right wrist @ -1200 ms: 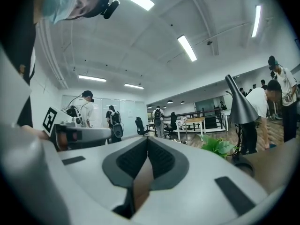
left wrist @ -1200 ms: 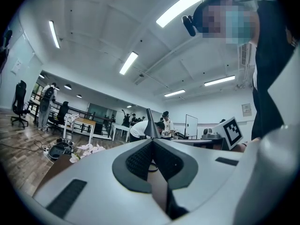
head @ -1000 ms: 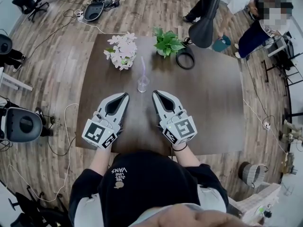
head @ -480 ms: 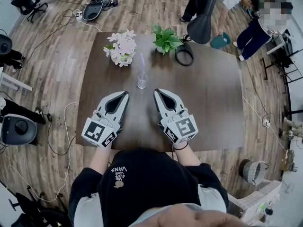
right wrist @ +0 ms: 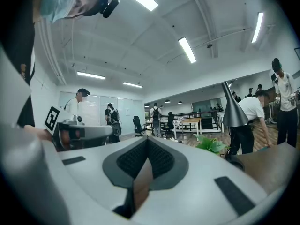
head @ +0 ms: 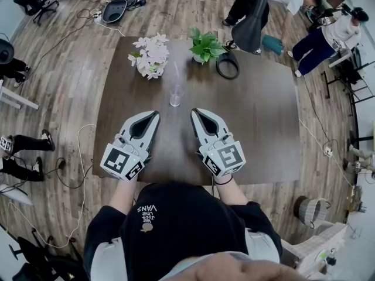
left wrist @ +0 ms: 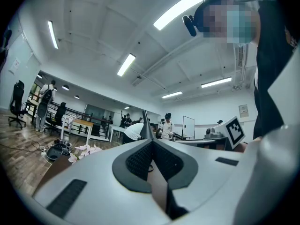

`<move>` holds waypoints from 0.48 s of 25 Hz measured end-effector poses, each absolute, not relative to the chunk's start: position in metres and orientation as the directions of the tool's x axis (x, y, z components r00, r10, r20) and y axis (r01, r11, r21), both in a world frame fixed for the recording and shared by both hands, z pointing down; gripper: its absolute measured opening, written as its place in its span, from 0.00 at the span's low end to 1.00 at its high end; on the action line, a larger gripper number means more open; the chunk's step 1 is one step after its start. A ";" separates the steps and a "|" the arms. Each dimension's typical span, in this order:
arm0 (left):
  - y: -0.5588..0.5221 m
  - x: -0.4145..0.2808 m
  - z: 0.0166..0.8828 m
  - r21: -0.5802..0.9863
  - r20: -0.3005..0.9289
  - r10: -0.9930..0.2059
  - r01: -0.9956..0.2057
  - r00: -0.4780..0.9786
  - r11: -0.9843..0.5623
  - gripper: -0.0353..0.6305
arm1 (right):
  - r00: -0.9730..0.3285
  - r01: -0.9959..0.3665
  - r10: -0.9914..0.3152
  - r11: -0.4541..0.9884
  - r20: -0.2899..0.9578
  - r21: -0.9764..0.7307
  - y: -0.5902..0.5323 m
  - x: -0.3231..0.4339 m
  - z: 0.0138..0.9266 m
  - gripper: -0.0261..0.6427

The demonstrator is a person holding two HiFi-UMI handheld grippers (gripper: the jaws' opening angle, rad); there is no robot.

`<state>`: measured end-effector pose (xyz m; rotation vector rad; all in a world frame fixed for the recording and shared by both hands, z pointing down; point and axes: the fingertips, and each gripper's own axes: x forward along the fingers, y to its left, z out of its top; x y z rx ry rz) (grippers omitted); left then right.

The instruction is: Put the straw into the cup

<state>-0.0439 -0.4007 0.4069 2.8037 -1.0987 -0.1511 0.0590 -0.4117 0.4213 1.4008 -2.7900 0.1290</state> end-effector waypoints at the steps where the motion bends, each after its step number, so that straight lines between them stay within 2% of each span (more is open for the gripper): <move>1: -0.400 -0.044 0.407 0.154 -0.047 -0.681 -0.668 0.731 -0.728 0.07 | -0.597 -0.802 -0.800 0.594 0.052 -0.064 -0.411 0.060 0.421 0.06; 12: -0.400 -0.041 0.409 0.153 -0.040 -0.674 -0.662 0.738 -0.734 0.07 | -0.594 -0.805 -0.802 0.591 0.060 -0.057 -0.412 0.060 0.422 0.06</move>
